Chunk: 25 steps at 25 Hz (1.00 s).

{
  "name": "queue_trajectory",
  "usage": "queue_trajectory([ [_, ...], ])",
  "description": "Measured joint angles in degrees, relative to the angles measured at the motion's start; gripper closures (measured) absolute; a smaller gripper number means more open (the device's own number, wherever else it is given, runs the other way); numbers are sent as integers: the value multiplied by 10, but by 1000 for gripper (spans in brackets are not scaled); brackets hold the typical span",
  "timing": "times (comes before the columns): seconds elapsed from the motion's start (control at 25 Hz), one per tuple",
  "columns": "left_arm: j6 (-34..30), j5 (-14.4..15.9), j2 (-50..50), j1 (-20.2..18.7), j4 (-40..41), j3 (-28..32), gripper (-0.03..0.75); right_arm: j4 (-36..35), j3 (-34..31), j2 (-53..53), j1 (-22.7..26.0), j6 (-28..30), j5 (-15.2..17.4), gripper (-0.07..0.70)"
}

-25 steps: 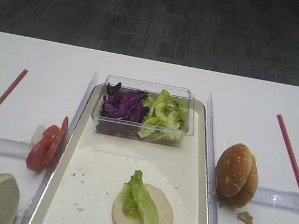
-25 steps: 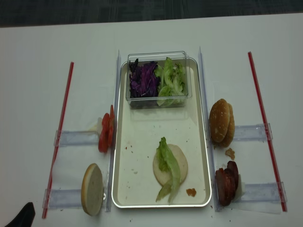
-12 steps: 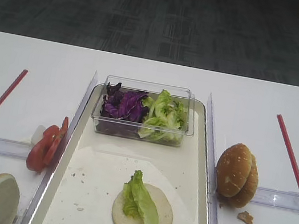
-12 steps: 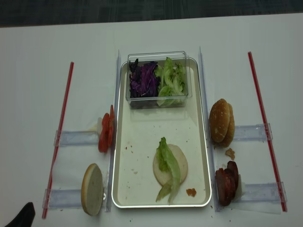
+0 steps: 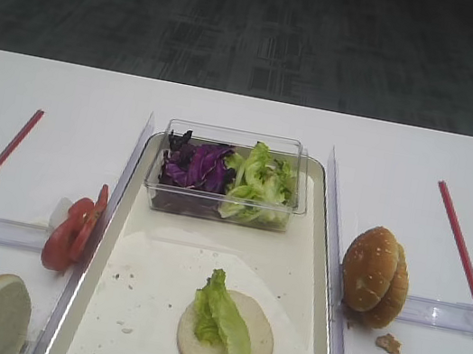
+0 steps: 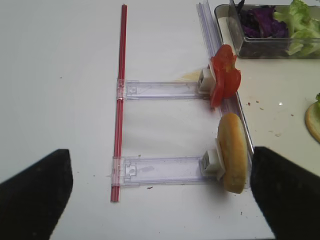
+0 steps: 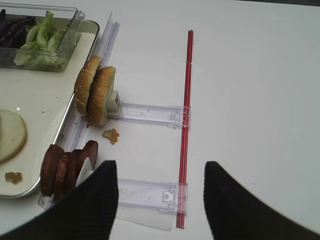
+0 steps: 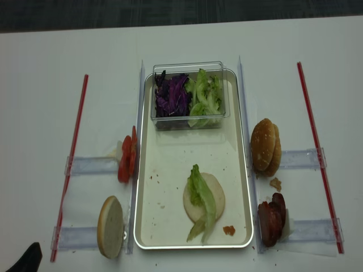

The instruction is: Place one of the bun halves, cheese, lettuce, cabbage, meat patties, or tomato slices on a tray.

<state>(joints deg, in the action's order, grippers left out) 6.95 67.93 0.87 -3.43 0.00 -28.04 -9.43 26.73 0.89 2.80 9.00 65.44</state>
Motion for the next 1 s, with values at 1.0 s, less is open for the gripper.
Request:
queue_trajectory([
  [1.0, 0, 0, 0, 0, 0, 0, 45, 0, 0, 1, 0, -3, 1, 197],
])
